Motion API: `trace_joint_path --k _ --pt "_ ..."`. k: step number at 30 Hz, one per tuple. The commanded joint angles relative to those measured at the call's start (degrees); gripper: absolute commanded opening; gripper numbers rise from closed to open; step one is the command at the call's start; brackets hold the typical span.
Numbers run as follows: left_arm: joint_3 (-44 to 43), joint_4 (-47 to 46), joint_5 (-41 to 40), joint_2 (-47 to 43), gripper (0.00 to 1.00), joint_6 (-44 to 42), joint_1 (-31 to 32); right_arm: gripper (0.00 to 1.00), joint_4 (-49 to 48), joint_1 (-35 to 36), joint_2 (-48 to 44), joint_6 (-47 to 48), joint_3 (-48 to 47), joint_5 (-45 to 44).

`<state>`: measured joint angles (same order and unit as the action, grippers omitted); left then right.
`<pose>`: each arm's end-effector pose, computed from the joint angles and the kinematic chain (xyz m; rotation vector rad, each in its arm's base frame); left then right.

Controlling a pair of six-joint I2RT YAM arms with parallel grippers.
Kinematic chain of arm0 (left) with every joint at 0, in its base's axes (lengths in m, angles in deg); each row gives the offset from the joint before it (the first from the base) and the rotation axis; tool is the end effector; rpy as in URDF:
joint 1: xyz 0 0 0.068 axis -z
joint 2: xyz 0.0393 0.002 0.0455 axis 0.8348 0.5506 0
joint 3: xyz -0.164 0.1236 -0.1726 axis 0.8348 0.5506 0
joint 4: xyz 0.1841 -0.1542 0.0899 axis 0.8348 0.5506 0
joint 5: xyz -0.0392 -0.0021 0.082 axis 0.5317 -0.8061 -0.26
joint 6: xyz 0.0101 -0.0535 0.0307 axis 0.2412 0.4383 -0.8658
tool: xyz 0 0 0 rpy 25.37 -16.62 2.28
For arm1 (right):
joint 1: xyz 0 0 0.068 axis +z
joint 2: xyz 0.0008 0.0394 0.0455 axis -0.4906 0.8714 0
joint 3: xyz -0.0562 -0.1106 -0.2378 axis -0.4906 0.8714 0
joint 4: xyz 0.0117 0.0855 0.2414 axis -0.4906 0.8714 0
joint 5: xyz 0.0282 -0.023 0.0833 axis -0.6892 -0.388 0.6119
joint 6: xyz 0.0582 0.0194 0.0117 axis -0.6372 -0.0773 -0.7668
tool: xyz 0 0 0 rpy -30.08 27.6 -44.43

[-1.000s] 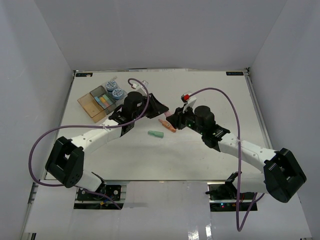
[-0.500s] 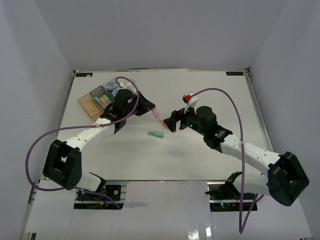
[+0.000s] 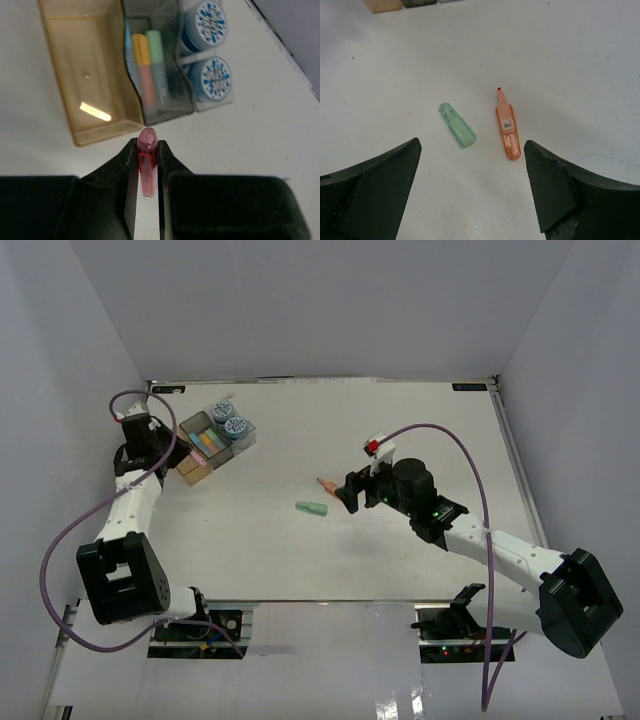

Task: Sort the stationery into containers
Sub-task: Place the pen in the storage box.

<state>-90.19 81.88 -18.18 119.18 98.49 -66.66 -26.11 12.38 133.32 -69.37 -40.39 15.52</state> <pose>0.3029 0.0470 0.2626 -0.7258 2.0934 -0.3718 0.2036 0.1833 0.2568 -0.5594 1.7855 0.6284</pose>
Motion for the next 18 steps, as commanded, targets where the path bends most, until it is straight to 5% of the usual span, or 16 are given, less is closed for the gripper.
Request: trace_joint_path --k 1,11,18 --pt "-4.53 2.2 1.39 3.12 0.13 -4.71 -6.17 0.9 0.13 0.08 0.63 2.27 0.08 0.87" --pt "-16.66 1.93 4.04 19.3 0.17 -5.33 -9.62 0.9 1.62 0.08 2.38 5.79 -0.1 2.72" --pt "-20.36 1.85 4.47 25.81 0.41 -5.42 -9.97 0.9 2.41 0.08 4.05 6.93 -0.8 1.93"
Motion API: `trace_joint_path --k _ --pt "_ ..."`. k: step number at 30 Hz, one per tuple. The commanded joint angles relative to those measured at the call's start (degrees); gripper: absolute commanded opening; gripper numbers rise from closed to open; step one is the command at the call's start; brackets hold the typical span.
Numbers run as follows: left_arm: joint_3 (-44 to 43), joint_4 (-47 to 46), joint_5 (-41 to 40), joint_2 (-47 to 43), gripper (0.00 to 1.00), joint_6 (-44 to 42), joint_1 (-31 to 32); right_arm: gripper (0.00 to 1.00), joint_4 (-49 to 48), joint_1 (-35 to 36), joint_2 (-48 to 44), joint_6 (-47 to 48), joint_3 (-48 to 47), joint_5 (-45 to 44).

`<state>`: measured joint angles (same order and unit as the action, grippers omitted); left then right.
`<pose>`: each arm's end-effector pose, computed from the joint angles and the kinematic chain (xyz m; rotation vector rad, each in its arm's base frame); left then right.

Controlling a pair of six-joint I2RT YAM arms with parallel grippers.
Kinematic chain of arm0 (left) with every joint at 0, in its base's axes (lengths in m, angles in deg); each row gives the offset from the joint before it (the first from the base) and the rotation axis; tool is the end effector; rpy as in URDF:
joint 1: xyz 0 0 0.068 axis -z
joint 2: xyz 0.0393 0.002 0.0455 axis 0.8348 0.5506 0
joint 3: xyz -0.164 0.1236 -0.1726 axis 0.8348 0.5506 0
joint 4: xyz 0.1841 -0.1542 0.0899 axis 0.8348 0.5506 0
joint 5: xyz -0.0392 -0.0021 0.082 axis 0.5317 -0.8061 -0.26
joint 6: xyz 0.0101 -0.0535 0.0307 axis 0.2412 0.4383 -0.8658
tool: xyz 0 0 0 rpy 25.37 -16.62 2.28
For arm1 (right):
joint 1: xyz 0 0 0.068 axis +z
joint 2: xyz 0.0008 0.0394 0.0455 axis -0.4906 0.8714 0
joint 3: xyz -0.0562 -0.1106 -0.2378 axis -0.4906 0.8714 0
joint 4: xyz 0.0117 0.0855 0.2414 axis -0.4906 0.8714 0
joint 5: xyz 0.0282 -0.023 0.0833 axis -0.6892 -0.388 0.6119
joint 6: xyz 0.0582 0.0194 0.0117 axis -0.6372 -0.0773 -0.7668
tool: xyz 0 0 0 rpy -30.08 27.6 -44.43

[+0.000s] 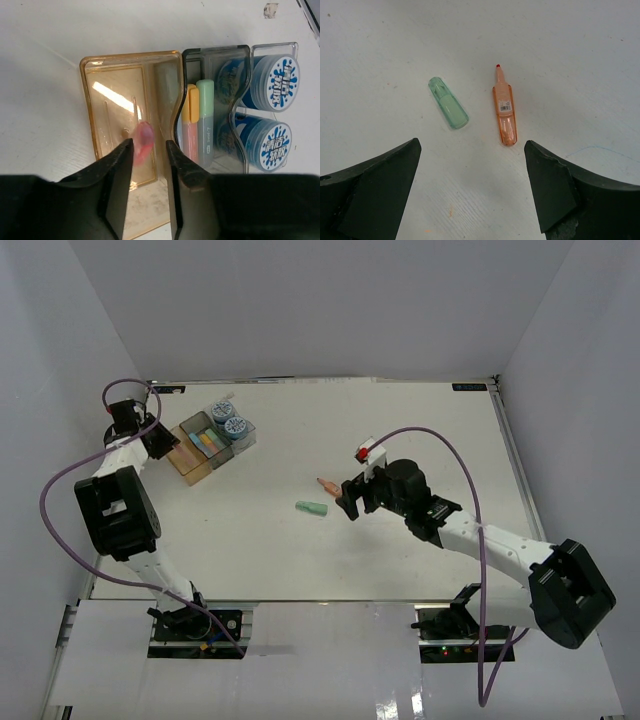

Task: Sort the stationery into containers
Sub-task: Place the pen in the storage box.

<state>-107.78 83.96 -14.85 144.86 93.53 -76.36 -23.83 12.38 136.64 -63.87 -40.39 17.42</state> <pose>0.3798 0.1265 0.2120 -0.8610 2.2139 -0.3003 0.2072 0.1886 0.2373 -0.6962 1.8364 0.5675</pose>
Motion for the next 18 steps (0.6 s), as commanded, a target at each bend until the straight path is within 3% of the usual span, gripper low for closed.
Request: trace_joint_path --k 1,10,13,18 --pt "-2.95 -0.23 1.41 0.4 0.43 -0.29 -0.27 0.91 0.4 0.17 1.6 1.51 -1.41 0.03" --pt "-1.63 0.21 4.75 -4.51 0.72 0.59 -0.27 1.0 2.6 0.17 6.97 3.96 -4.67 5.55" --pt "1.08 0.21 8.08 -10.29 0.85 1.56 -0.18 0.94 3.57 0.25 10.31 6.34 -7.99 8.9" --pt "9.34 -0.23 12.04 -21.37 0.96 1.48 1.4 0.92 7.51 0.96 17.94 10.38 -13.26 10.4"
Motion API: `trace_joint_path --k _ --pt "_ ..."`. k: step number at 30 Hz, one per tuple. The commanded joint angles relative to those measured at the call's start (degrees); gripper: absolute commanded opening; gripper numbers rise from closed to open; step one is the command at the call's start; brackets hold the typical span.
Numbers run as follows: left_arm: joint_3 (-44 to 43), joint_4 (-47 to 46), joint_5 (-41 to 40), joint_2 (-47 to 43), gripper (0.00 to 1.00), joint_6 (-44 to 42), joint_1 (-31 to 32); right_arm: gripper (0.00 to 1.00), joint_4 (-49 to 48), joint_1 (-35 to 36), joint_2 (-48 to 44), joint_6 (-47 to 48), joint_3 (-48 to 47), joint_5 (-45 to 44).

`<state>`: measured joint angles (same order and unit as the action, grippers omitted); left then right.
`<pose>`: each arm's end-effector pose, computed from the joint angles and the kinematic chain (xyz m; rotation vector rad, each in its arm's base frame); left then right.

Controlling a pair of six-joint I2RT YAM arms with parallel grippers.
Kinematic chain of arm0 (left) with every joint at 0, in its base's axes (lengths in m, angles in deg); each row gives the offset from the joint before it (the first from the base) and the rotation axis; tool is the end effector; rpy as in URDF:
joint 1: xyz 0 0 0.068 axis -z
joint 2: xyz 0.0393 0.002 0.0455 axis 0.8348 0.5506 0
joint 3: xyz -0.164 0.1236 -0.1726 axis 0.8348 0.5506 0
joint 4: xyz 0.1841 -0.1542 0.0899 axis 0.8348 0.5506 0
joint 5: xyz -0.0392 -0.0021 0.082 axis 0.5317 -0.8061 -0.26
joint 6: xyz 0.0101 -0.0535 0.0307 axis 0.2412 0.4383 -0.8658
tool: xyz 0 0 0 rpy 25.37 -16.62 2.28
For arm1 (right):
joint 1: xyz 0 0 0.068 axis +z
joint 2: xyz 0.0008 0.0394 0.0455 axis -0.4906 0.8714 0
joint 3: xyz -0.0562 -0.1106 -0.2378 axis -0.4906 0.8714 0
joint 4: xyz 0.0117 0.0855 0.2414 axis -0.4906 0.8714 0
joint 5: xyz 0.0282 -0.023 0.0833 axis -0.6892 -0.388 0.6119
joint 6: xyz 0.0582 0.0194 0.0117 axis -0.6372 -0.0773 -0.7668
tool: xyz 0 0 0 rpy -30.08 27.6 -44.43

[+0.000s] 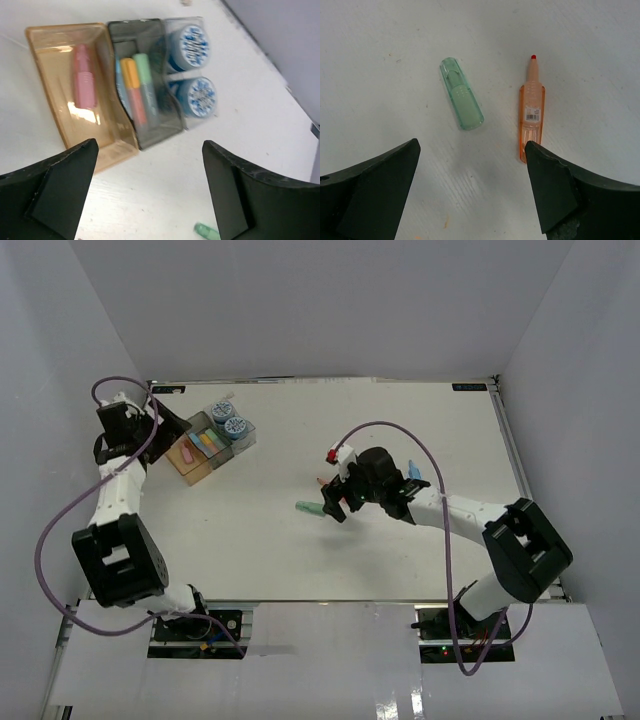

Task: Sort the stationery into containers
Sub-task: Place the pen in the storage box, then pick up the pen from the center of the board.

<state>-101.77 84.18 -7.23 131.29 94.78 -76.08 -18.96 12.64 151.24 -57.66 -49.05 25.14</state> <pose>0.3401 0.1039 0.2631 -0.7468 2.1152 -0.4592 0.2350 0.2240 0.2076 -0.9453 1.9402 0.5953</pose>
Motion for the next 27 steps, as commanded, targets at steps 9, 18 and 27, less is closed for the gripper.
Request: trace_joint_path --k 9,18,27 --pt "21.79 -2.39 3.53 -27.58 0.98 -0.39 12.89 0.87 7.4 2.8 15.39 9.28 -13.33 2.25" --pt "30.41 -2.03 6.53 -34.27 0.98 5.32 18.07 0.74 11.09 5.35 22.69 11.3 -17.55 -0.92" --pt "34.46 -6.77 3.81 -32.0 0.98 12.26 26.77 0.47 11.53 8.52 22.79 9.2 -16.32 -4.61"
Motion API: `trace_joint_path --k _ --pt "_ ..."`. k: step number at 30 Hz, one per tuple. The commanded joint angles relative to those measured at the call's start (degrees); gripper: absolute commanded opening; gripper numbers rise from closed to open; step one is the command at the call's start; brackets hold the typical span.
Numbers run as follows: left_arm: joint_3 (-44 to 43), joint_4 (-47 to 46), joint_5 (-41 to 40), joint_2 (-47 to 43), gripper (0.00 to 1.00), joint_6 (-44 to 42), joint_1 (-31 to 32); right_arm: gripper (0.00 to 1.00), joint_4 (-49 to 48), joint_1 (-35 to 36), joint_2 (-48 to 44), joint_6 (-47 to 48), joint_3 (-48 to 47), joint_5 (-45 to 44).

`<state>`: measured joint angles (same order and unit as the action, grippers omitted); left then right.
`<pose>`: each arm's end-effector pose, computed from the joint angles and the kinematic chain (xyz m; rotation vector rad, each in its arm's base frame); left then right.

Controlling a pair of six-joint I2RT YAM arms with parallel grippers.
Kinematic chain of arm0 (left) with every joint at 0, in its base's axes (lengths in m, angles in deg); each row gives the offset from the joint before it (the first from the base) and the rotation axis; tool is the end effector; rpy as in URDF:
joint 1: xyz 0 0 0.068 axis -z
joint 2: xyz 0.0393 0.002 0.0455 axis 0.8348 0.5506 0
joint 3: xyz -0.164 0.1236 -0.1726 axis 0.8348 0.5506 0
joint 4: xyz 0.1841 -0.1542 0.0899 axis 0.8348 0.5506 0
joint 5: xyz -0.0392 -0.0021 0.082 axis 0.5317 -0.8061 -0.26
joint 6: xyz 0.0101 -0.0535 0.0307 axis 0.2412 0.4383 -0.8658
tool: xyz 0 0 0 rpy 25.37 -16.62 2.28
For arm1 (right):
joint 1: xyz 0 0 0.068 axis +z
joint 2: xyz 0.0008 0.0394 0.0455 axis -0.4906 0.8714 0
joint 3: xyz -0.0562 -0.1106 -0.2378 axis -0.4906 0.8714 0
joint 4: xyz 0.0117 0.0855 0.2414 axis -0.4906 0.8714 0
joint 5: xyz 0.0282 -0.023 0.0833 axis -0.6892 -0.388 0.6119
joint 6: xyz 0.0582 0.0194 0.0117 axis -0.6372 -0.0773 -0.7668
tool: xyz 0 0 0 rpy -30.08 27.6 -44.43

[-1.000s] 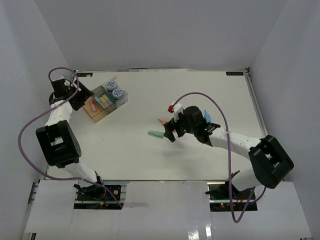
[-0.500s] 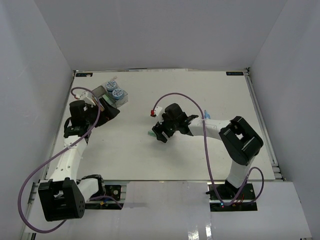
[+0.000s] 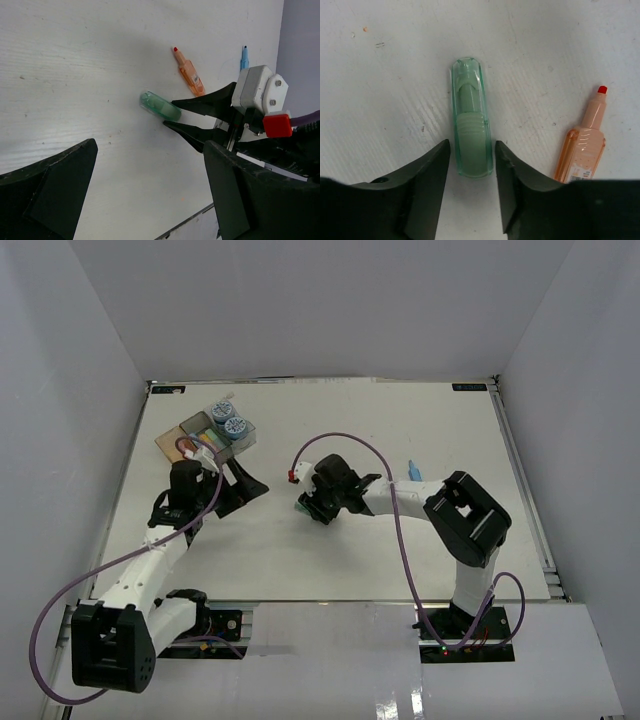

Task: Sort the stationery into containers
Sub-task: Pick up the pen from the center of the board.

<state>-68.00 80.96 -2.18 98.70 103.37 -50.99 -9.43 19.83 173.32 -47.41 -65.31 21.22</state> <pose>0.2136 -0.0405 0.2204 -0.3850 2.2555 -0.8686 0.2517 0.3007 0.1498 -1.3157 2.0260 0.4343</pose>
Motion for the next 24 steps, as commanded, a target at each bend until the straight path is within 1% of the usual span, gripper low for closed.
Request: trace_joint_path --k 1,5,6,7,10,11,13,14,15,19,24 --pt "0.95 -4.35 -1.85 1.64 0.98 4.98 3.25 0.44 1.3 1.67 0.53 -1.67 0.2 -0.52" --pt "1.13 -7.51 -3.79 4.28 0.98 8.15 6.96 0.4 -1.25 2.29 -2.27 -5.62 1.52 0.79" --pt "1.13 -8.04 -4.14 4.72 0.98 8.68 7.48 0.36 -1.34 2.29 -2.89 -7.72 2.22 1.14" --pt "1.13 -8.57 -4.93 4.99 0.98 9.04 8.45 0.32 -3.69 2.29 -3.5 -9.04 2.58 1.23" --pt "0.87 -9.8 -5.73 5.96 0.98 10.36 9.33 0.3 -6.34 2.29 -6.05 -13.53 4.24 0.8" --pt "0.6 -10.33 -5.99 6.48 0.98 11.06 9.51 0.3 -8.53 2.38 -7.54 -15.19 4.77 0.27" --pt "0.16 -11.03 -6.17 7.1 0.98 11.67 10.39 0.27 -10.82 2.38 -9.22 -18.01 6.7 0.18" --pt "-0.45 -11.21 -6.78 7.89 0.98 12.2 11.0 0.21 -13.18 2.38 -10.96 -18.98 7.41 -0.26" --pt "-0.71 -11.3 -6.96 8.24 0.97 12.38 11.96 0.18 -14.42 2.38 -11.94 -19.77 8.11 -0.35" --pt "-1.94 -11.91 -8.1 9.74 0.96 13.52 14.08 0.18 -19.26 2.47 -16.77 -23.37 11.54 -1.66" --pt "-4.32 -12.8 -9.24 12.02 0.91 14.75 17.76 0.2 -22.51 2.47 -19.15 -25.14 13.21 -2.46"
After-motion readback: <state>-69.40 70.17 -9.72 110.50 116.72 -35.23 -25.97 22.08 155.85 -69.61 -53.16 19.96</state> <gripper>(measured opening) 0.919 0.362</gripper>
